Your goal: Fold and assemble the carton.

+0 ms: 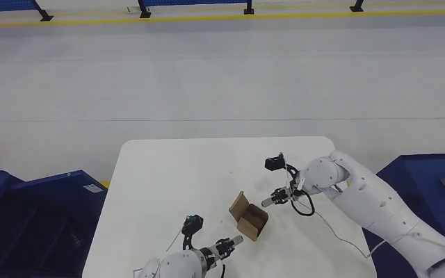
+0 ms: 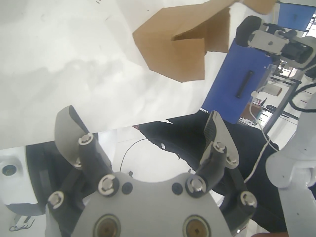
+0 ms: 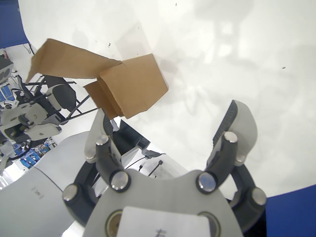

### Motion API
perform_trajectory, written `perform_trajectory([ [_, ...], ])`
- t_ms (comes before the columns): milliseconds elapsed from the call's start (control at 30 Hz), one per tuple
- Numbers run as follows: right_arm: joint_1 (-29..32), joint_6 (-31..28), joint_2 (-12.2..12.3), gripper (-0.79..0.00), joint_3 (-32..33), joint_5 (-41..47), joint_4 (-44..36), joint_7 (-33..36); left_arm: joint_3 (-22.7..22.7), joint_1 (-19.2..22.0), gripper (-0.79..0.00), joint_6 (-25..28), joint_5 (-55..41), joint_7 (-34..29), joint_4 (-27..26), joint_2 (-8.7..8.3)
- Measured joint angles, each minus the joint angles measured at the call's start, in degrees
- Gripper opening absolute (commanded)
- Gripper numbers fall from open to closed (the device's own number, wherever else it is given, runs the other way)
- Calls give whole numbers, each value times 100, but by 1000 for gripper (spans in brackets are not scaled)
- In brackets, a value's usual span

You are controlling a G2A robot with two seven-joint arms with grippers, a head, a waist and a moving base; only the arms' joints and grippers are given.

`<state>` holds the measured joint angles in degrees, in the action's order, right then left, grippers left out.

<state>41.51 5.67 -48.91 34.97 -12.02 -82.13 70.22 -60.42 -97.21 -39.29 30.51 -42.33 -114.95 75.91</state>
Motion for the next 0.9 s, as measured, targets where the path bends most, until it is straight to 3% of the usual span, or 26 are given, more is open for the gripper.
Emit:
perform_trajectory([
  [167,-138,-4,-216,0,-75,377,398,-491,380,374,0,111,-245,432,494,100],
  [567,-55,3,-222,0,-118,-39,587,-587,563,709,0,292,-545,907,934,158],
  [900,77,-358,-298,0,-234,-325,472,-405,788,1132,0,73,-678,1163,1466,236],
])
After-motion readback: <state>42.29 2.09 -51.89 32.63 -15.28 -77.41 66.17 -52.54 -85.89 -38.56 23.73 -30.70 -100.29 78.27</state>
